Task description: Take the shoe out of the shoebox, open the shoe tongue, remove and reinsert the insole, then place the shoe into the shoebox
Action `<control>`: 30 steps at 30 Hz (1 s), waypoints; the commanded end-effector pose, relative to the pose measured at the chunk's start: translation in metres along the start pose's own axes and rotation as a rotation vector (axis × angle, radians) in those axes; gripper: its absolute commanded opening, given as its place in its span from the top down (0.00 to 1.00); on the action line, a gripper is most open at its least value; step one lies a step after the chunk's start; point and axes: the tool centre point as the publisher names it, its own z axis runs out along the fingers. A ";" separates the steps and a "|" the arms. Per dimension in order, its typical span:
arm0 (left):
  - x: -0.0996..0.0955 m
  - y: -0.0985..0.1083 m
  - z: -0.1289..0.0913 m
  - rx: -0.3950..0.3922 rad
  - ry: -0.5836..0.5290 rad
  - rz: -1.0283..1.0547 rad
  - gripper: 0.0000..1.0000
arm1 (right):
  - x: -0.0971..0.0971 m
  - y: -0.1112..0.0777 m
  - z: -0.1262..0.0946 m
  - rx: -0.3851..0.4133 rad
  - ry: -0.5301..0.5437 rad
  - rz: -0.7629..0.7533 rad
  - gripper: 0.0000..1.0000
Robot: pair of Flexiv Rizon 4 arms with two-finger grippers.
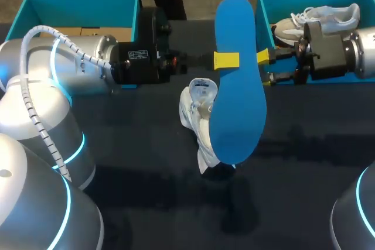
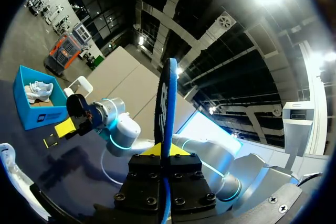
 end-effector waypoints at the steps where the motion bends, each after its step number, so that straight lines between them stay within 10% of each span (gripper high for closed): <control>1: -0.001 0.000 0.002 0.004 0.001 0.001 1.00 | 0.002 -0.003 -0.004 -0.011 0.014 0.025 0.00; 30: -0.058 0.004 -0.047 -0.115 0.053 1.006 1.00 | 0.010 -0.010 -0.007 -0.013 0.035 0.098 0.00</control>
